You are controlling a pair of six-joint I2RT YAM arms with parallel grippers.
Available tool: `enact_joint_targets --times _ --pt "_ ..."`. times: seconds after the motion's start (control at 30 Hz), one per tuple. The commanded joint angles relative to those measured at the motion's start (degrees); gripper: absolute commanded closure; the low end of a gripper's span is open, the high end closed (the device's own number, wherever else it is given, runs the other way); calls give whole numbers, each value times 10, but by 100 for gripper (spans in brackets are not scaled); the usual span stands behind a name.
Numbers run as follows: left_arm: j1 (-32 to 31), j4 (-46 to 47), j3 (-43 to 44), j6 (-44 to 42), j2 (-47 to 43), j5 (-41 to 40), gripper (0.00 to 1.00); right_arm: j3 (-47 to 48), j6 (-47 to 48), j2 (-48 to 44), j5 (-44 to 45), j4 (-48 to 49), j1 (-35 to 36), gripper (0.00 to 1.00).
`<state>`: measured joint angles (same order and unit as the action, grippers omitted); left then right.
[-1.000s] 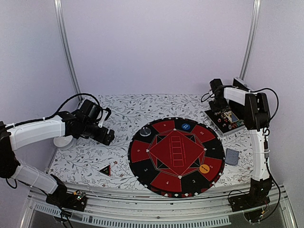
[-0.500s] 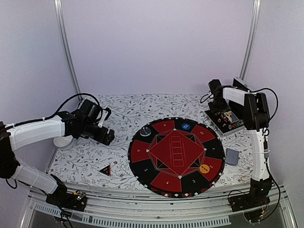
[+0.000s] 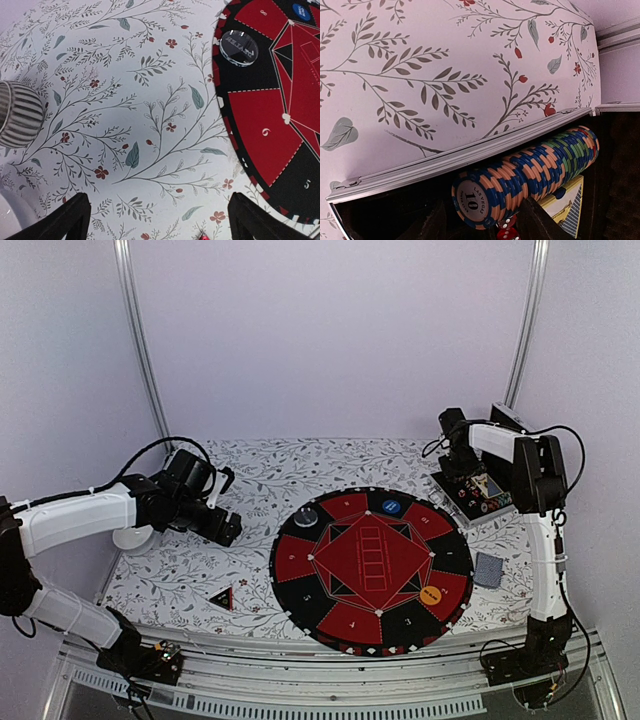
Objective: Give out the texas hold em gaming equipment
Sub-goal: Pick up the pile of poker chips from the chip case.
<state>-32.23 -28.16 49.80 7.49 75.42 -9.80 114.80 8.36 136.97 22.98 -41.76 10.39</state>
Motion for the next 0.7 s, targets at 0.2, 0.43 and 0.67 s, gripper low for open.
enact_joint_targets --times 0.2,0.43,0.67 --pt "7 7 -6 -6 -14 5 2 25 -34 31 -55 -16 -15 47" --pt "7 7 -7 -6 -12 6 2 30 -35 5 -124 -2 -10 58" --pt "7 7 -8 -6 -17 4 2 21 -17 -5 -129 3 -5 66"
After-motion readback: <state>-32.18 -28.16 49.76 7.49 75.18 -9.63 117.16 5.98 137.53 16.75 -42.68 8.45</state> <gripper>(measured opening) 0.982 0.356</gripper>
